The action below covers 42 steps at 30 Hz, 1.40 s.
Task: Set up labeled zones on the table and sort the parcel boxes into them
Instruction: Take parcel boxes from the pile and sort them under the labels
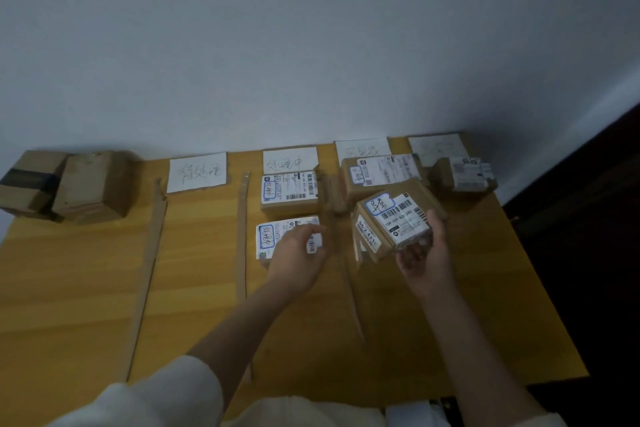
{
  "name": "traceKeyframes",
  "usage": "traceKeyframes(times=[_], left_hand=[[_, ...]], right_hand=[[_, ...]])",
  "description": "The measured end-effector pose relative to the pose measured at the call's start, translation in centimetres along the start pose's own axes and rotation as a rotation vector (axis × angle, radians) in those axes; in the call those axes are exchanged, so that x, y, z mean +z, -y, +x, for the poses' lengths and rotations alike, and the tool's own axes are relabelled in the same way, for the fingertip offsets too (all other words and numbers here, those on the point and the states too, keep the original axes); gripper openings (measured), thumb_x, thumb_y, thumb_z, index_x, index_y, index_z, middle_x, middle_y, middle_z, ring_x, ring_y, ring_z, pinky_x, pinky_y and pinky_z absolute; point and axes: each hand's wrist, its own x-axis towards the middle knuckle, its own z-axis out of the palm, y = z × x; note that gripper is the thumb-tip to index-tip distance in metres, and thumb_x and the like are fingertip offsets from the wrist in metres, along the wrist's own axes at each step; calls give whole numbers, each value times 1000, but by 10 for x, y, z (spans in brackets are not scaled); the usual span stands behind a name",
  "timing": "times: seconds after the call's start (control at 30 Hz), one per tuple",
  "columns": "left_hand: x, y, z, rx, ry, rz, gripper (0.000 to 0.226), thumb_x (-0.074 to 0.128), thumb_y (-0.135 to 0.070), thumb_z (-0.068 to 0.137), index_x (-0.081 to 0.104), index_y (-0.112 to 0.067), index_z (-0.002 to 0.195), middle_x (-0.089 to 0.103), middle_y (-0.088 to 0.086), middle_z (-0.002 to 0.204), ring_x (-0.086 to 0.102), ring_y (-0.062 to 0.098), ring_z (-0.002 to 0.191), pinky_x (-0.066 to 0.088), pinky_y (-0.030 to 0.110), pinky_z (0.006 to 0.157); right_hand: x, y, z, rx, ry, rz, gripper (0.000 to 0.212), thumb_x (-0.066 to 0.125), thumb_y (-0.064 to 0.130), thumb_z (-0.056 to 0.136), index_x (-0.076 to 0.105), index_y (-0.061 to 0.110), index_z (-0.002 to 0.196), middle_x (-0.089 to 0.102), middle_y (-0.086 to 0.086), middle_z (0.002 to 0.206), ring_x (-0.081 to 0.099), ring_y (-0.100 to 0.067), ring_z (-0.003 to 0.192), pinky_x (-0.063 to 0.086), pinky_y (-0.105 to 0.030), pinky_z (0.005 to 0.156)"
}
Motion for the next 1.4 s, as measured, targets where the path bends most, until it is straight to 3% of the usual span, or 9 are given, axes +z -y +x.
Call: traceKeyframes(times=[0.1,0.17,0.27,0.43,0.53,0.9,1.1,1.4], left_hand=[[18,-18,5,76,65,82,35,58,-23,91,58,-25,126,59,-3,128,53,15,117,43,28,96],[27,-25,8,103,110,135,38,58,-23,90,55,-24,128,58,-1,129,53,17,115,44,30,97],[42,-36,14,121,160,206,44,58,-25,90,51,-25,133,51,-3,139,44,16,128,36,34,107],[61,-45,22,131,193,282,45,58,-29,91,49,-27,135,44,-6,147,37,15,136,30,34,111],[67,-48,26,139,202,314,46,58,-28,91,49,-26,136,44,-5,147,36,16,136,29,33,112],[81,-51,29,84,245,340,43,54,-31,93,48,-28,136,49,-3,143,37,17,135,30,37,110],[82,-51,28,69,239,330,43,55,-30,93,48,-27,135,47,-3,143,36,17,135,31,37,111],[81,-49,31,54,256,320,48,56,-31,93,45,-26,139,47,-2,144,35,19,136,32,39,111]], right_hand=[[-21,20,13,-32,-31,29,59,66,58,79,64,17,121,67,-4,112,61,-17,93,53,-22,61],[-33,32,22,-70,-56,46,54,65,58,79,65,20,118,67,-5,118,61,-21,104,52,-23,70],[-54,52,42,-116,-137,57,55,64,59,79,64,22,119,65,-6,122,59,-23,115,47,-28,84],[-86,69,72,-123,-314,58,69,69,59,70,55,23,128,67,-3,115,65,-21,105,51,-32,86],[-101,74,88,-97,-350,85,66,70,56,72,55,21,126,69,-3,112,67,-20,101,53,-34,89],[-113,89,119,-45,-388,69,67,72,48,75,50,14,129,69,-5,110,67,-22,97,54,-35,77],[-115,88,126,-30,-411,9,45,60,46,87,57,13,116,66,-6,112,62,-23,102,50,-36,88],[-111,92,125,22,-430,-49,52,52,50,93,53,10,127,64,-8,120,60,-27,112,44,-44,99]])
